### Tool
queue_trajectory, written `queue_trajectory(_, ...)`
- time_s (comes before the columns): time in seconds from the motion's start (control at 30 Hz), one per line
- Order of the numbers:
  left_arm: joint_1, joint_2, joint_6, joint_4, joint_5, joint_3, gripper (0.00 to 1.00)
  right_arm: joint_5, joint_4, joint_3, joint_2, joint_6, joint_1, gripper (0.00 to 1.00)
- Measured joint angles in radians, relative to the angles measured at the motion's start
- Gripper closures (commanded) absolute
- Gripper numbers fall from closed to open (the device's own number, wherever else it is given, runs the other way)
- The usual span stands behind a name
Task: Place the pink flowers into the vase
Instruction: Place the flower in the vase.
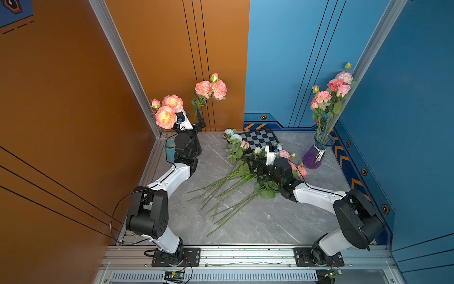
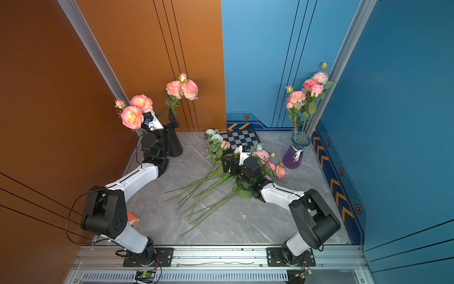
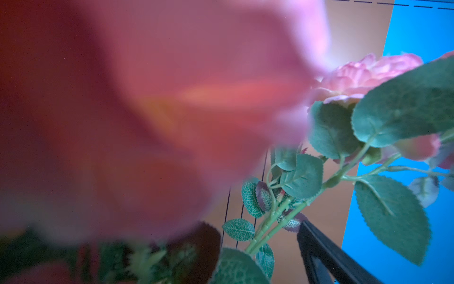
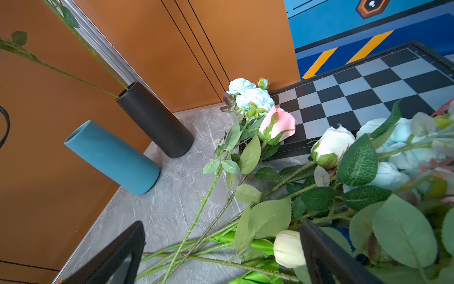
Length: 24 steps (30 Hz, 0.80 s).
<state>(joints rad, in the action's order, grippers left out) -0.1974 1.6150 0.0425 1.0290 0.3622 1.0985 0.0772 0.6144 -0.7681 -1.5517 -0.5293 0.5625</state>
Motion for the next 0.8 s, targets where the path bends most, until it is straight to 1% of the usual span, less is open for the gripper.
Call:
queue_trajectory(0.27, 0.001, 0.027, 0.000, 0.013, -0.003, -0.010, 0.01, 0.002, 0.010, 0.000, -0.016, -0.011, 0.000, 0.00)
queue_trajectory(0.8, 0.014, 0.029, 0.008, 0.021, -0.003, -0.105, 0.01, 0.003, 0.015, -0.002, -0.042, -0.023, 0.000, 0.00)
